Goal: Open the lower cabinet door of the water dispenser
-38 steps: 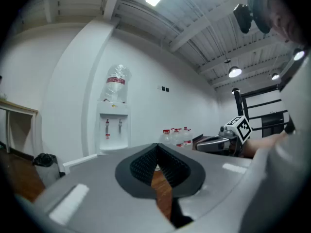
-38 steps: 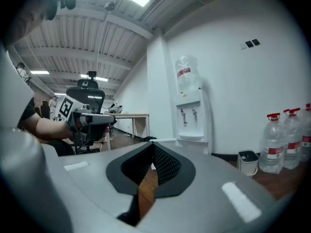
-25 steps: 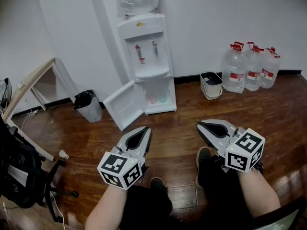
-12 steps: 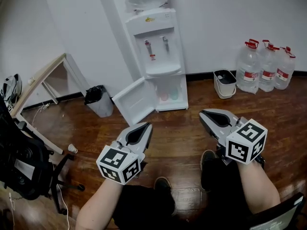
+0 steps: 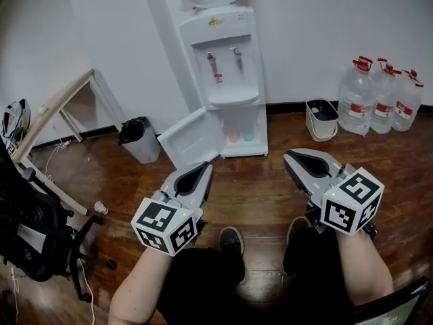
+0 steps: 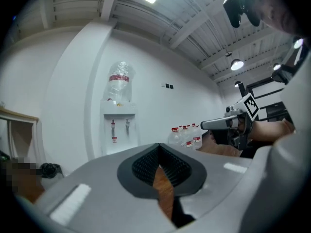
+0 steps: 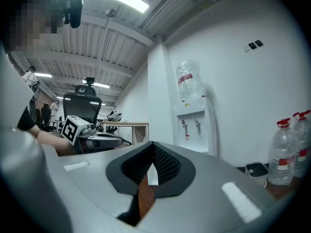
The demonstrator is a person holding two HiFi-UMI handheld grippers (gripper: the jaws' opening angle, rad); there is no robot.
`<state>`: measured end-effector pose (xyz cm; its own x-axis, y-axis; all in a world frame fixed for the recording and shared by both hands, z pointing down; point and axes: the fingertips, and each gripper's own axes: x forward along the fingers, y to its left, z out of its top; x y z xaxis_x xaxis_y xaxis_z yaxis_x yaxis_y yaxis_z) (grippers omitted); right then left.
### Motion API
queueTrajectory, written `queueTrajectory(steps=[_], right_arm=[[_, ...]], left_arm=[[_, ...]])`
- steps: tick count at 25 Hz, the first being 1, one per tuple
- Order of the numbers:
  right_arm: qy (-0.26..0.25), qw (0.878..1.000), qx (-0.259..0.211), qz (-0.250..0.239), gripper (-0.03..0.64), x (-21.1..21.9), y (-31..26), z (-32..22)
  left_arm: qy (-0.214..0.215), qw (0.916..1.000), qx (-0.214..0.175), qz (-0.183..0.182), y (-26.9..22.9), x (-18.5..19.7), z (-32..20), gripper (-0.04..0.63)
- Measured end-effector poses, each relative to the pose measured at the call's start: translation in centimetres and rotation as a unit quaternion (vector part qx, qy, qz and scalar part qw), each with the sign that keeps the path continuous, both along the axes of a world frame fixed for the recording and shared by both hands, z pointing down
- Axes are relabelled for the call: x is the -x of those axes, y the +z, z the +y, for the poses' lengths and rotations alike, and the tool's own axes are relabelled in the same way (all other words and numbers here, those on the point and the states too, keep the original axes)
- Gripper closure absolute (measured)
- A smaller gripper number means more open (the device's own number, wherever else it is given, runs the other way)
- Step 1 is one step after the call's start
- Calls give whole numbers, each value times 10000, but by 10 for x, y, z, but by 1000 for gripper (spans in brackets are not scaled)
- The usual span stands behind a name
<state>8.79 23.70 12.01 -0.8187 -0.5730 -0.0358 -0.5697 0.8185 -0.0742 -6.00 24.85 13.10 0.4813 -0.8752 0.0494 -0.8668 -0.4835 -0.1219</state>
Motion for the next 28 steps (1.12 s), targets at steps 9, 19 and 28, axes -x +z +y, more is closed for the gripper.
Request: queueTrajectory(steps=[9,19,28], right_arm=[[383,9989,-51,246,614,8,12,-57],[426,9973,4,604,614,55,40,-134],[665,9946,223,762,614,81,39,-180]], left_arm=[[46,9998,5,-207,6,24,-54,586],[336,9993,-82,-161,-4,48,-101,586],[452,9982,35,381,19,72,-165,586]])
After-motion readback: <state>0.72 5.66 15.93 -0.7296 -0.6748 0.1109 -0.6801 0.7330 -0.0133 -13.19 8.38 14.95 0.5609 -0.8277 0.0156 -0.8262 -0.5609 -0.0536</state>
